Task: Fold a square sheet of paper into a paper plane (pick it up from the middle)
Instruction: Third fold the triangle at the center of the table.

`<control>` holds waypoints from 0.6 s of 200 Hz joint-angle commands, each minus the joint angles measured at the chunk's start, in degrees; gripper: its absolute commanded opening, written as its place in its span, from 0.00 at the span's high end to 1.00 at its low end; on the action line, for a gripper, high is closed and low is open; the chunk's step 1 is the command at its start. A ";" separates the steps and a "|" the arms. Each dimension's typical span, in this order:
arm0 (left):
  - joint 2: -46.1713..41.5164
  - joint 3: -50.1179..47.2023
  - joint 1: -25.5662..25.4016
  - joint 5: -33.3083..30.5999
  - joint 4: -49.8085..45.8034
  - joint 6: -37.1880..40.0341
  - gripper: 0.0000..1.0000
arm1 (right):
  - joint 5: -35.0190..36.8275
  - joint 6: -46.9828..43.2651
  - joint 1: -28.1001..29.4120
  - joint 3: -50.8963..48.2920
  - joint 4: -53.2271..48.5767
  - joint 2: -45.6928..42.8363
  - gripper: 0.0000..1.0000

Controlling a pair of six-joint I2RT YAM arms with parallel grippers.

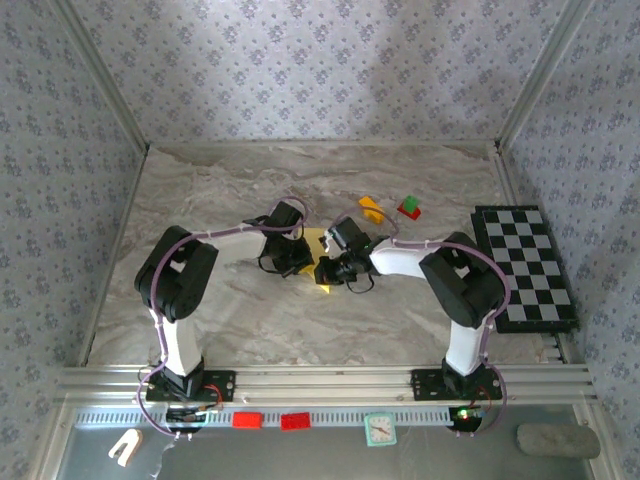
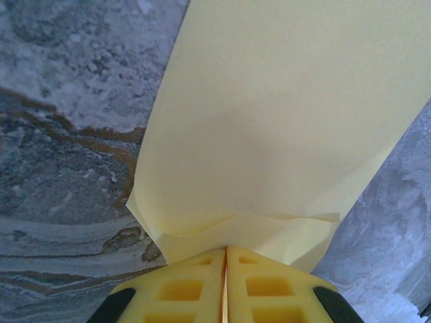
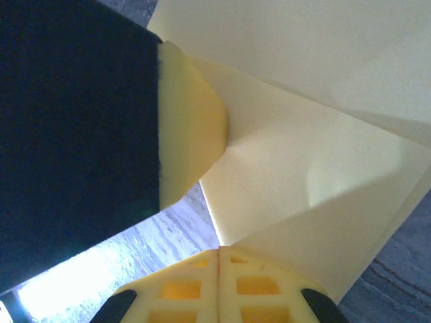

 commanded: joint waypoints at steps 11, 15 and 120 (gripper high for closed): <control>3.91 -1.60 -0.21 -2.35 -4.00 -0.06 0.91 | 0.89 -0.98 0.27 0.79 -4.57 0.73 0.92; 3.92 -1.65 -0.27 -2.38 -3.96 -0.06 0.91 | 0.85 -1.07 0.29 0.68 -4.85 0.72 0.92; 4.62 -2.69 0.74 -3.20 -4.32 0.20 0.91 | 1.54 -2.26 0.18 -5.48 -10.51 -4.87 0.92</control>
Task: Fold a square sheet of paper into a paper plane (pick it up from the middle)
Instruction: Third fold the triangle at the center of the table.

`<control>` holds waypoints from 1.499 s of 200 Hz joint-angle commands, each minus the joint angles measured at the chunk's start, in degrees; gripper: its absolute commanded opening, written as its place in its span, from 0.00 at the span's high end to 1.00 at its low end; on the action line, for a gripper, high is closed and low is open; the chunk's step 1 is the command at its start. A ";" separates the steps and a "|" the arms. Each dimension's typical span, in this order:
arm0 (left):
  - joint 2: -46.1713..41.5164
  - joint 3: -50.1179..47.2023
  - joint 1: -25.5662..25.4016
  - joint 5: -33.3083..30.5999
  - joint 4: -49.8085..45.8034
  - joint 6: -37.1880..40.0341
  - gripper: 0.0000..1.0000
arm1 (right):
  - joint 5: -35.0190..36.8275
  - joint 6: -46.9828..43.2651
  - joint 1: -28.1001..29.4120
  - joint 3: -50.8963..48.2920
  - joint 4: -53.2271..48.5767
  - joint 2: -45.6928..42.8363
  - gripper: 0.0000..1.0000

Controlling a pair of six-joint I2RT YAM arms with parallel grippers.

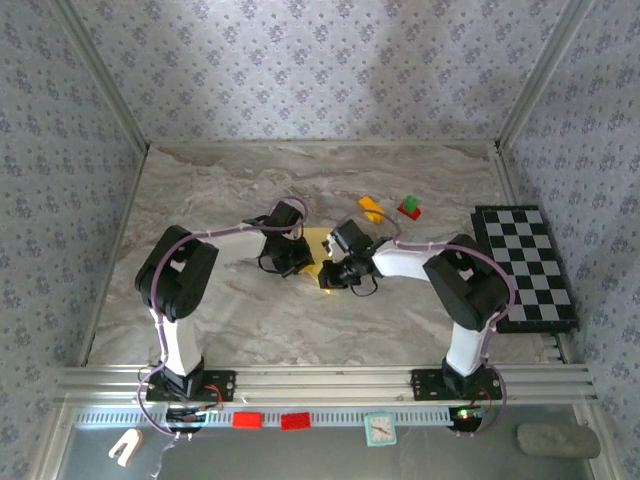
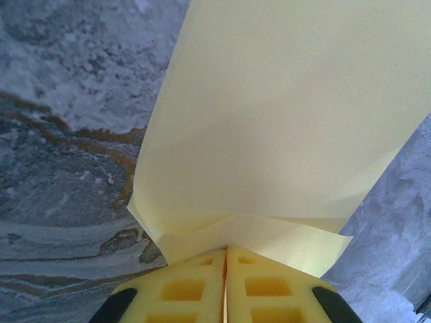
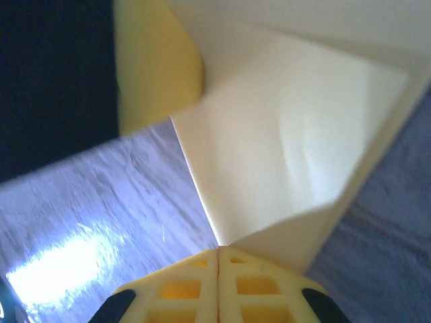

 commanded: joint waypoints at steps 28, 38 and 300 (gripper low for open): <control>4.21 -2.33 0.32 -2.94 -3.98 0.58 0.91 | 1.53 -1.39 -0.04 -5.63 -7.46 -5.09 0.92; 4.03 -2.10 0.24 -2.62 -3.79 0.64 0.91 | 1.57 -1.60 -0.02 -5.74 -7.06 -6.67 0.92; -6.24 -6.44 -2.65 3.14 7.55 10.75 0.90 | 4.97 -2.38 0.25 0.63 -4.23 2.89 0.93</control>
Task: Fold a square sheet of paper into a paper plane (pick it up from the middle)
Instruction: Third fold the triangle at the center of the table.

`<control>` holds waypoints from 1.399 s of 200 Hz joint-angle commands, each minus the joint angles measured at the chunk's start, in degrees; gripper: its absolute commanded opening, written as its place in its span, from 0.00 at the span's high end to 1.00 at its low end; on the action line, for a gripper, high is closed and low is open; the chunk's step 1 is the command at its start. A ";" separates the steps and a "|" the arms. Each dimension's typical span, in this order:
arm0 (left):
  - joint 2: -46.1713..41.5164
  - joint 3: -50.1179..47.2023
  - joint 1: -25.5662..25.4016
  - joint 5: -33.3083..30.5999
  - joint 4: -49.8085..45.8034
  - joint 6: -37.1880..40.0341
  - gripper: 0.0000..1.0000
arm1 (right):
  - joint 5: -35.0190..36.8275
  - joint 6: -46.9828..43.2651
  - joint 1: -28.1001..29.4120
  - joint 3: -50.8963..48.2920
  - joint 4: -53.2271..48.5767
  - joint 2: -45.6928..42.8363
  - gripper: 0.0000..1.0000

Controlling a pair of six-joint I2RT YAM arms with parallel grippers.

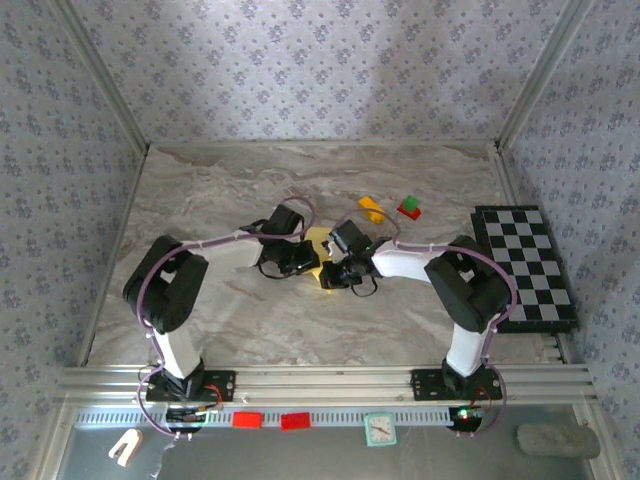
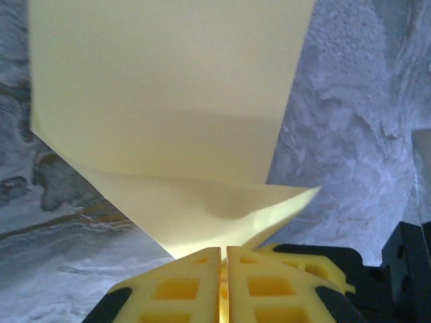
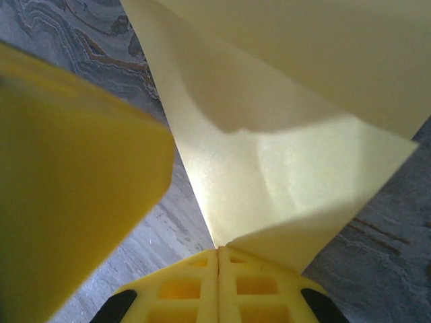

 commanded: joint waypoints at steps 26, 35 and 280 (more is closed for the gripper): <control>0.81 -2.22 -0.29 0.35 3.24 0.88 0.91 | 1.11 0.01 -0.50 -0.68 -2.97 2.76 0.94; 1.19 -2.12 -0.30 0.35 3.67 0.91 0.91 | 0.97 0.03 -0.50 -0.66 -2.92 2.76 0.94; 8.55 2.25 9.07 -2.98 -1.01 13.56 0.91 | 5.21 -1.22 -1.36 -5.35 -10.21 2.34 0.94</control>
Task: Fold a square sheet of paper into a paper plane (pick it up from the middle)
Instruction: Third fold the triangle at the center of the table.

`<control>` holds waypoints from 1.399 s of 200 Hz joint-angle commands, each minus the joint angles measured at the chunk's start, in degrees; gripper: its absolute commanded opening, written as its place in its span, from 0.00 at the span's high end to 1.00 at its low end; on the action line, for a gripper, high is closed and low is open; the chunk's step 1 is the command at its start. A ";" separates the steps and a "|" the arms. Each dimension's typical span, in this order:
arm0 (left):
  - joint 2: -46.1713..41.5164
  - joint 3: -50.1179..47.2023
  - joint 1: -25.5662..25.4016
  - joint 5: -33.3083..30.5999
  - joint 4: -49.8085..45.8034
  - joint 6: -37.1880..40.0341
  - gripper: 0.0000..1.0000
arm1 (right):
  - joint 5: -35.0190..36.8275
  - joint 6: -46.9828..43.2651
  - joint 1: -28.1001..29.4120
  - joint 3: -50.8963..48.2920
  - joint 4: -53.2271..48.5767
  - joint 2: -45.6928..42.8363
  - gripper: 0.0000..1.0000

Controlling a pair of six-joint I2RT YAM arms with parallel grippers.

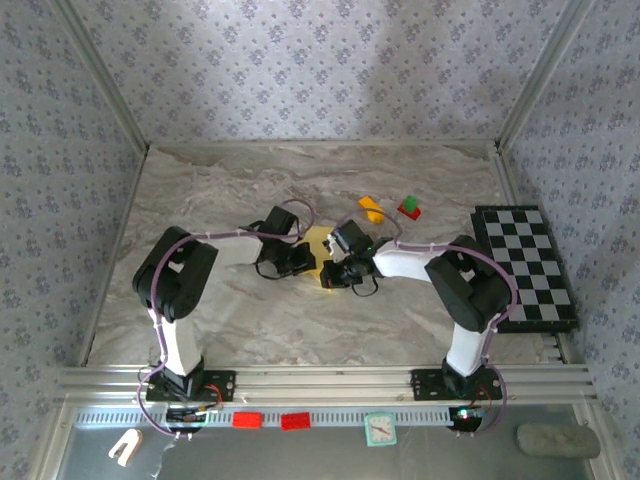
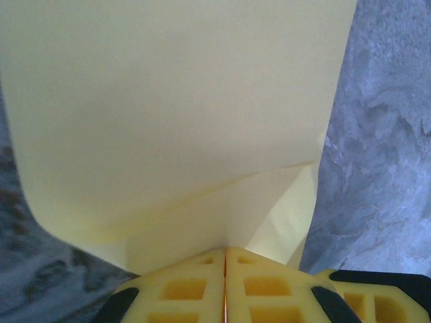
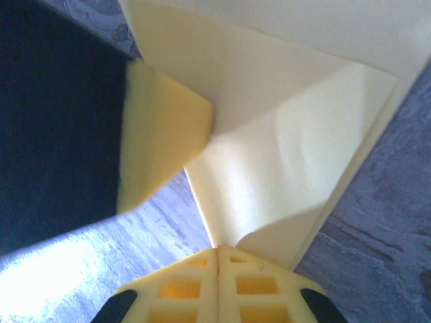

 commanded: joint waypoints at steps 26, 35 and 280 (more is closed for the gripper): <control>3.74 3.33 7.63 -7.11 -4.83 7.58 0.91 | 5.31 -1.22 -1.15 -4.93 -11.36 1.75 0.94; 3.91 3.60 8.43 -7.10 -4.97 8.05 0.91 | 5.10 -1.22 -1.31 -4.89 -11.15 1.61 0.93; -13.59 -9.11 9.92 5.12 11.71 -18.39 0.30 | 10.20 9.68 -1.43 9.70 0.45 1.79 0.73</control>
